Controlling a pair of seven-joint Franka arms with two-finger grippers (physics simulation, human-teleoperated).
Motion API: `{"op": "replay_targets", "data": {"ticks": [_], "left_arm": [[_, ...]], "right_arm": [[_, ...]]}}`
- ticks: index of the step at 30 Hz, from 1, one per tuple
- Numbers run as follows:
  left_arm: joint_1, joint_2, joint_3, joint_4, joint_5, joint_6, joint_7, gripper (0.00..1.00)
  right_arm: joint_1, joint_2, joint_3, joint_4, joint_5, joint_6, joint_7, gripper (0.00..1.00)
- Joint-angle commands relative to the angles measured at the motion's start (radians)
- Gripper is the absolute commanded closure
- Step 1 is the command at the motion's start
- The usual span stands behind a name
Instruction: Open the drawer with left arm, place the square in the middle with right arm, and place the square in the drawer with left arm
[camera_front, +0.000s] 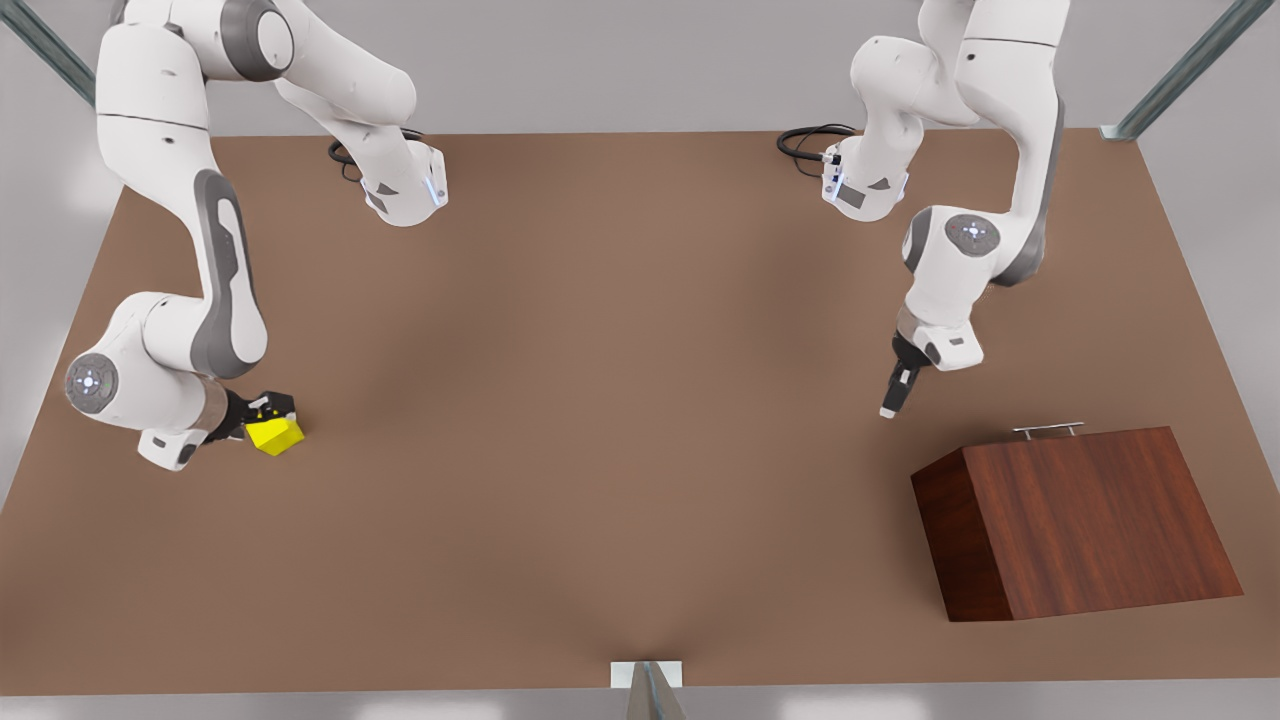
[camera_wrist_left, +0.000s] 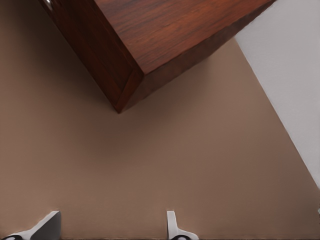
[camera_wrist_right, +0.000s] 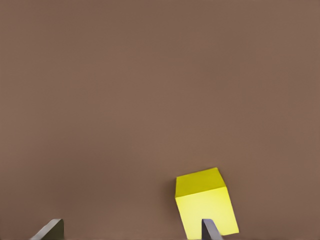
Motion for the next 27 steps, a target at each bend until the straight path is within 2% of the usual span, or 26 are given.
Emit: {"op": "replay_targets", "data": {"ticks": [1, 6, 9, 10, 12, 14, 17, 21, 23, 27], "left_arm": [[0.411, -0.002, 0.000, 0.002, -0.001, -0.002, -0.001, 0.00], [0.428, 0.028, 0.042, 0.051, 0.001, -0.026, 0.002, 0.00], [0.433, 0.055, 0.048, 0.186, 0.001, -0.190, 0.028, 0.00], [0.453, 0.049, 0.046, 0.186, 0.003, -0.192, 0.039, 0.00], [0.462, 0.025, 0.046, 0.174, 0.003, -0.186, 0.058, 0.00], [0.473, 0.026, 0.043, 0.136, 0.001, -0.091, 0.055, 0.00], [0.500, 0.124, 0.033, 0.169, 0.001, -0.035, 0.055, 0.00], [0.516, 0.130, 0.030, 0.174, 0.050, -0.091, 0.114, 0.00], [0.553, 0.132, 0.030, 0.188, 0.041, -0.132, 0.219, 0.00], [0.553, 0.138, 0.027, 0.188, 0.035, -0.127, 0.213, 0.00]], "right_arm": [[0.000, 0.001, 0.000, -0.001, -0.001, 0.002, 0.000, 0.00], [-0.019, 0.011, -0.002, -0.061, -0.005, 0.103, -0.011, 0.00], [-0.051, 0.002, -0.002, -0.185, -0.006, 0.243, -0.109, 0.00], [-0.054, 0.002, -0.002, -0.206, -0.006, 0.255, -0.129, 0.00], [-0.054, 0.004, -0.002, -0.203, -0.006, 0.255, -0.130, 0.00], [-0.054, 0.007, -0.003, -0.196, -0.011, 0.260, -0.130, 0.00], [-0.077, 0.048, -0.020, -0.156, -0.014, 0.275, -0.238, 0.00], [-0.095, 0.067, -0.020, -0.154, -0.014, 0.278, -0.262, 0.00], [-0.094, 0.079, -0.019, -0.173, -0.032, 0.341, -0.299, 0.00], [-0.095, 0.083, -0.019, -0.191, -0.032, 0.331, -0.298, 0.00]]}}
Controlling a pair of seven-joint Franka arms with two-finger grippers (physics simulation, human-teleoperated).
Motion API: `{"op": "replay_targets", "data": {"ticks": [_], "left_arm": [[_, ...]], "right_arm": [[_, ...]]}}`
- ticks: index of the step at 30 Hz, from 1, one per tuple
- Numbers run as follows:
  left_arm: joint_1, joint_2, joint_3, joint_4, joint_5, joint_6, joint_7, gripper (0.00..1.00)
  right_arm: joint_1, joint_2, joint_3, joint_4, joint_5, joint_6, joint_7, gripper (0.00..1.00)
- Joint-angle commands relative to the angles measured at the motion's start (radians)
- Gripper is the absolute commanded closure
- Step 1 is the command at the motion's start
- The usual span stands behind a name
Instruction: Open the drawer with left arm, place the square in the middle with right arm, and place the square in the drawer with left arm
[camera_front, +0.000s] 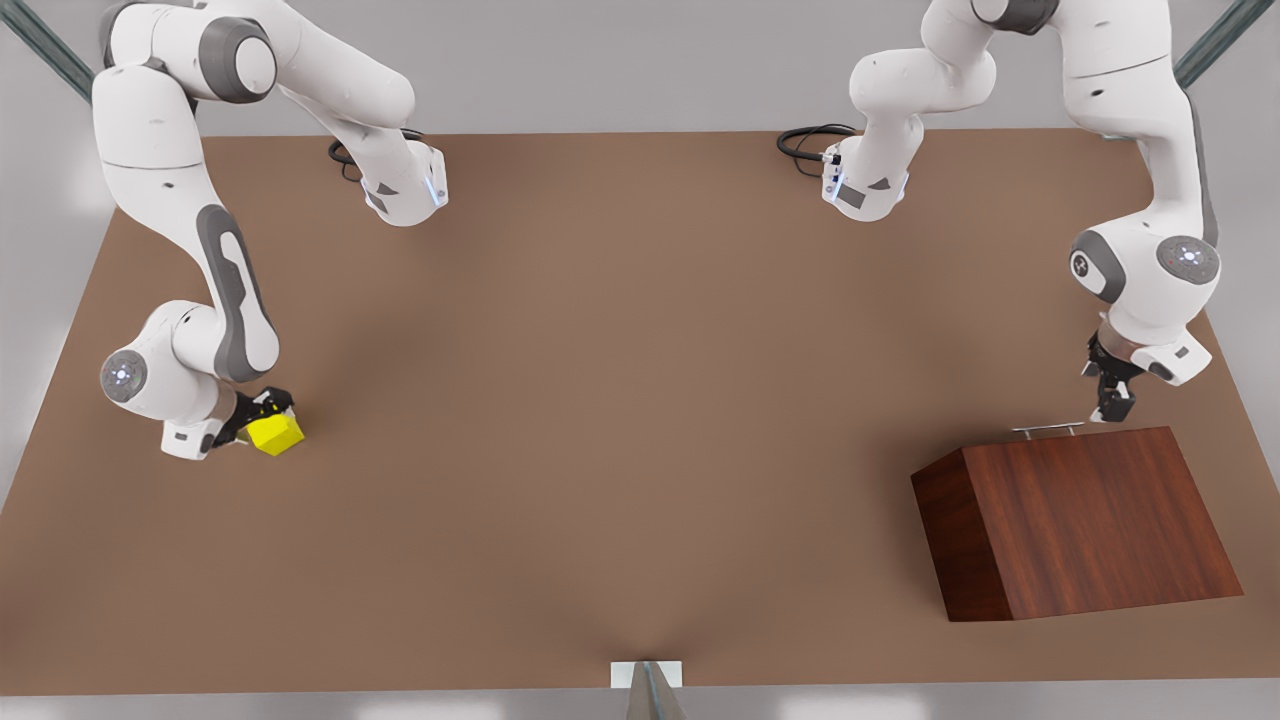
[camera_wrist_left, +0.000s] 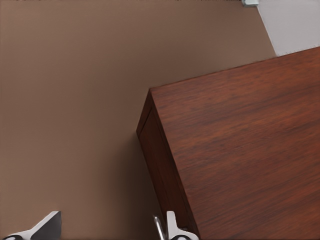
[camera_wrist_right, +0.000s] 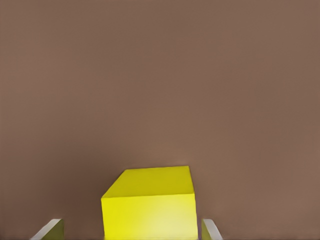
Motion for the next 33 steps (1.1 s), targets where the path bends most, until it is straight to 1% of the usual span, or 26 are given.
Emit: {"op": "replay_targets", "data": {"ticks": [1, 2, 6, 7, 9, 13, 20, 33], "left_arm": [[-0.005, 0.004, -0.004, 0.000, -0.041, 0.001, -0.005, 0.00], [-0.005, 0.005, -0.004, 0.002, -0.133, 0.005, -0.014, 0.00], [-0.005, 0.010, -0.005, 0.000, -0.155, 0.014, -0.030, 0.00], [-0.005, 0.007, -0.028, -0.008, -0.156, 0.046, -0.028, 0.00], [-0.005, 0.013, -0.030, -0.014, -0.155, 0.067, -0.025, 0.00], [-0.005, 0.013, -0.031, -0.043, -0.152, 0.066, -0.025, 0.00], [-0.005, 0.017, -0.033, -0.044, -0.152, 0.064, -0.025, 0.00], [-0.052, 0.025, -0.031, -0.046, -0.155, 0.067, -0.027, 0.00]], "right_arm": [[0.000, -0.001, 0.000, 0.000, -0.001, -0.001, 0.001, 0.00], [0.000, -0.001, 0.000, -0.004, -0.001, -0.001, 0.001, 0.00], [0.011, -0.007, -0.002, -0.042, -0.004, 0.016, -0.004, 0.00], [0.011, -0.007, -0.002, -0.042, -0.004, 0.015, -0.005, 0.00], [0.011, -0.002, -0.002, -0.042, -0.004, 0.027, -0.004, 0.00], [0.005, -0.001, -0.002, -0.040, -0.005, 0.053, -0.002, 0.00], [0.006, -0.022, -0.002, -0.057, -0.007, 0.052, -0.032, 0.00], [-0.003, -0.004, -0.002, -0.060, -0.008, 0.053, -0.030, 0.00]]}}
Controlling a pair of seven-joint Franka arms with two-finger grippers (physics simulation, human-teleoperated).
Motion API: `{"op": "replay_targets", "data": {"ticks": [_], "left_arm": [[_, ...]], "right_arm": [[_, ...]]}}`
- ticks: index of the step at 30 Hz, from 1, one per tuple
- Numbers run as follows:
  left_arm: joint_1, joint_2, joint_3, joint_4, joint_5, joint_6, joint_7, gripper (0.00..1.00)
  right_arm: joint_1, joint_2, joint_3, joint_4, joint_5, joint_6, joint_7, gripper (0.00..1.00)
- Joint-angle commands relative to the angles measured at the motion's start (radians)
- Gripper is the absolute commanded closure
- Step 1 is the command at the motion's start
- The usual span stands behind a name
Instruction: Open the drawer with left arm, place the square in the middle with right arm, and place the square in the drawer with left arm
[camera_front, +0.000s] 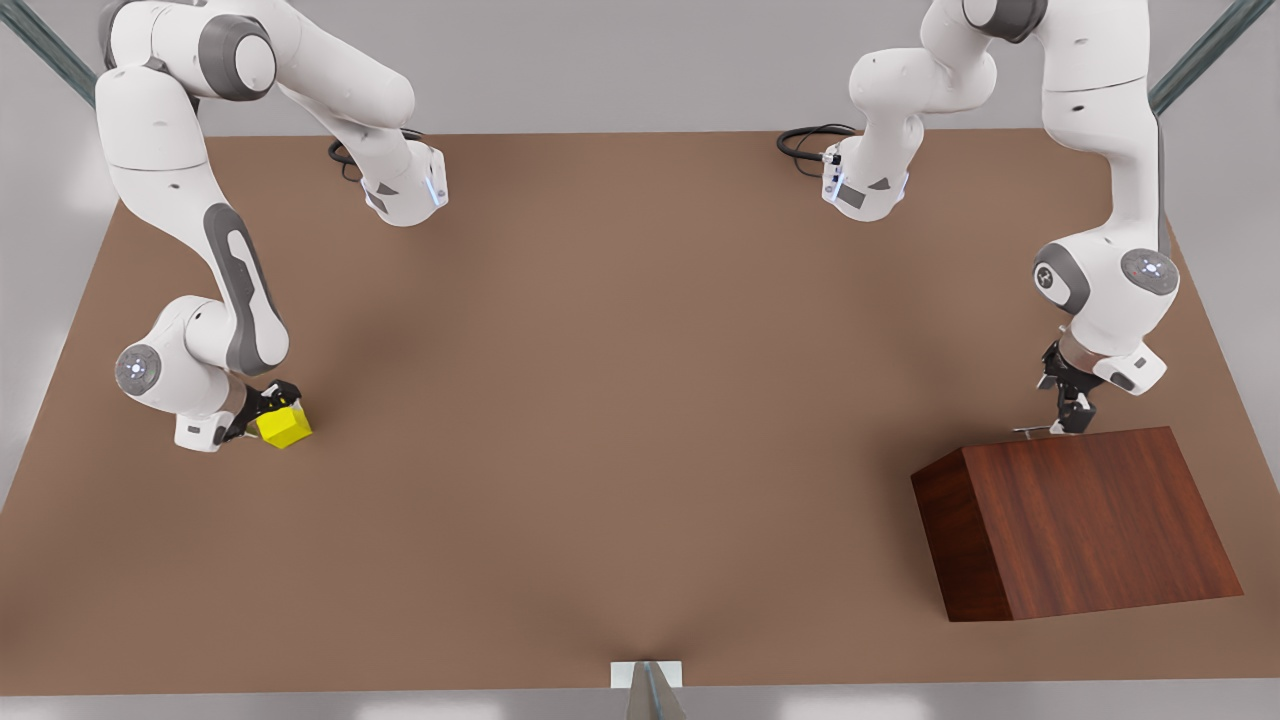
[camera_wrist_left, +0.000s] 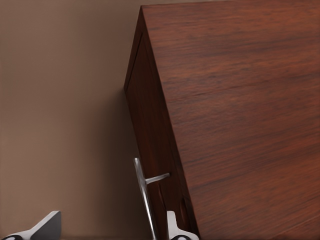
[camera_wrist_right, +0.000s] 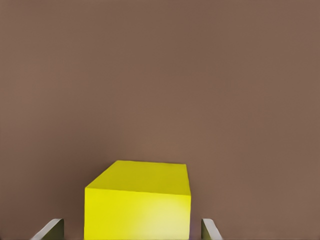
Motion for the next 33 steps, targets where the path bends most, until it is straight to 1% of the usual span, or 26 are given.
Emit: {"op": "replay_targets", "data": {"ticks": [1, 12, 14, 16, 17, 19, 24, 27, 29, 31, 33], "left_arm": [[0.000, 0.001, 0.000, 0.000, 0.000, 0.000, 0.000, 0.00], [-0.003, 0.017, 0.000, -0.002, -0.002, -0.002, 0.000, 0.00], [-0.002, 0.016, 0.000, -0.003, -0.002, -0.014, 0.000, 0.00], [-0.002, 0.014, 0.000, -0.011, -0.002, -0.018, 0.000, 0.00], [-0.003, 0.013, 0.000, -0.011, -0.002, -0.020, -0.002, 0.00], [-0.002, 0.008, 0.000, -0.015, -0.002, -0.032, -0.002, 0.00], [-0.002, -0.010, 0.002, -0.017, -0.002, -0.075, 0.000, 0.00], [-0.003, -0.015, 0.003, -0.017, -0.002, -0.089, 0.000, 0.00], [-0.003, -0.016, 0.002, -0.017, -0.002, -0.097, 0.000, 0.00], [-0.003, -0.032, 0.003, -0.017, -0.002, -0.120, 0.000, 0.00], [-0.003, -0.036, 0.003, -0.017, -0.002, -0.121, 0.000, 0.00]], "right_arm": [[-0.002, 0.004, 0.000, 0.000, 0.000, 0.005, 0.000, 0.00], [-0.020, 0.049, -0.002, -0.011, 0.000, 0.093, 0.002, 0.00], [-0.020, 0.049, 0.000, -0.014, 0.000, 0.091, 0.002, 0.09], [-0.018, 0.049, 0.000, -0.018, 0.000, 0.090, 0.002, 0.32], [-0.018, 0.049, 0.000, -0.018, 0.000, 0.090, 0.002, 0.38], [-0.018, 0.046, 0.000, -0.018, -0.001, 0.088, 0.002, 0.44], [-0.017, 0.023, 0.002, -0.012, -0.001, 0.076, 0.000, 0.44], [0.023, -0.039, 0.011, -0.006, 0.000, 0.025, 0.047, 0.44], [0.106, -0.077, 0.011, 0.014, 0.000, -0.047, 0.170, 0.43], [0.244, -0.088, 0.011, 0.067, 0.000, -0.123, 0.406, 0.43], [0.395, -0.086, 0.011, 0.164, 0.000, -0.258, 0.627, 0.42]]}}
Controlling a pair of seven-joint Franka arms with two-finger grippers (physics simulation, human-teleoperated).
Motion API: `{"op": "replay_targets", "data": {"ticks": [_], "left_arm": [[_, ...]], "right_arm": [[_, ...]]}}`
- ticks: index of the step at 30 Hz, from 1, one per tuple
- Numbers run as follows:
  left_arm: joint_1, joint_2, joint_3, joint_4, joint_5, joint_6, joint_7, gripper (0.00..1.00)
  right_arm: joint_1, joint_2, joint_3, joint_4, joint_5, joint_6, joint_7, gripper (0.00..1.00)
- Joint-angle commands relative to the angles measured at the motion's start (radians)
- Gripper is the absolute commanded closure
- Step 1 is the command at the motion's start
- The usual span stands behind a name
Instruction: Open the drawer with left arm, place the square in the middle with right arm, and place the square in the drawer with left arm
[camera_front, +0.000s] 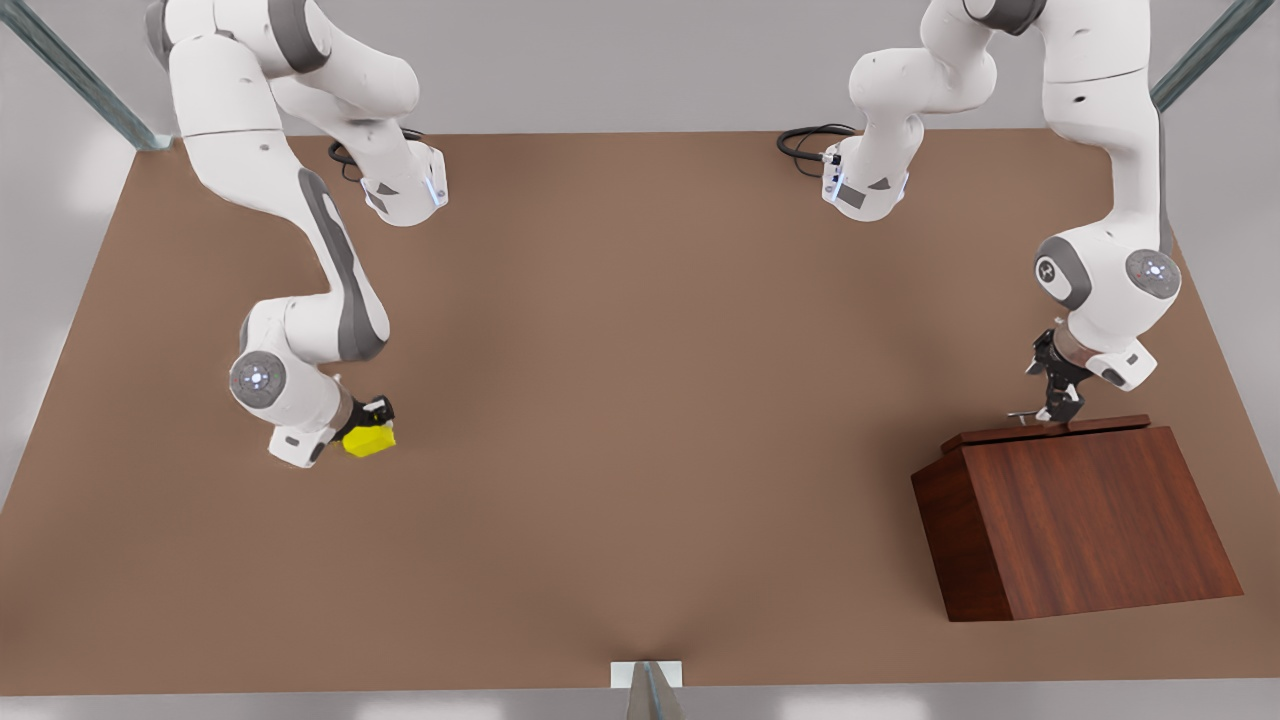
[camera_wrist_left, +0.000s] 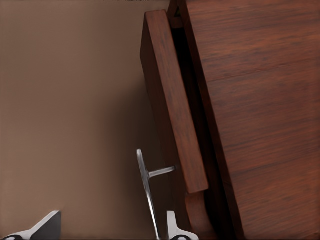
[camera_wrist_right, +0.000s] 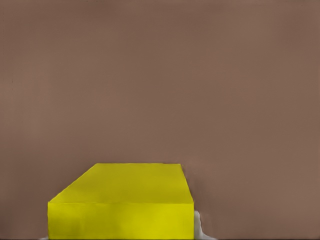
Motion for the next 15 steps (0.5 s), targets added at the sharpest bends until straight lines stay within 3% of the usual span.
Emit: {"op": "replay_targets", "data": {"ticks": [1, 4, 9, 11, 15], "left_arm": [[0.001, 0.000, 0.001, 0.000, 0.000, 0.000, 0.000, 0.00], [0.000, -0.002, 0.001, -0.002, 0.000, -0.012, -0.002, 0.00], [0.000, -0.017, 0.000, 0.000, 0.000, -0.057, -0.002, 0.00], [0.000, -0.020, 0.000, 0.000, 0.000, -0.058, -0.008, 0.00], [0.001, -0.018, 0.000, -0.008, 0.000, -0.063, -0.009, 0.00]], "right_arm": [[0.027, 0.003, 0.000, 0.013, -0.004, -0.013, 0.031, 0.42], [0.231, 0.010, 0.000, 0.065, -0.007, -0.016, 0.117, 0.42], [0.516, 0.173, 0.000, 0.316, -0.057, -0.126, 0.185, 0.41], [0.552, 0.201, 0.000, 0.309, -0.048, -0.129, 0.350, 0.41], [0.624, 0.262, 0.006, 0.312, 0.016, -0.060, 0.395, 0.41]]}}
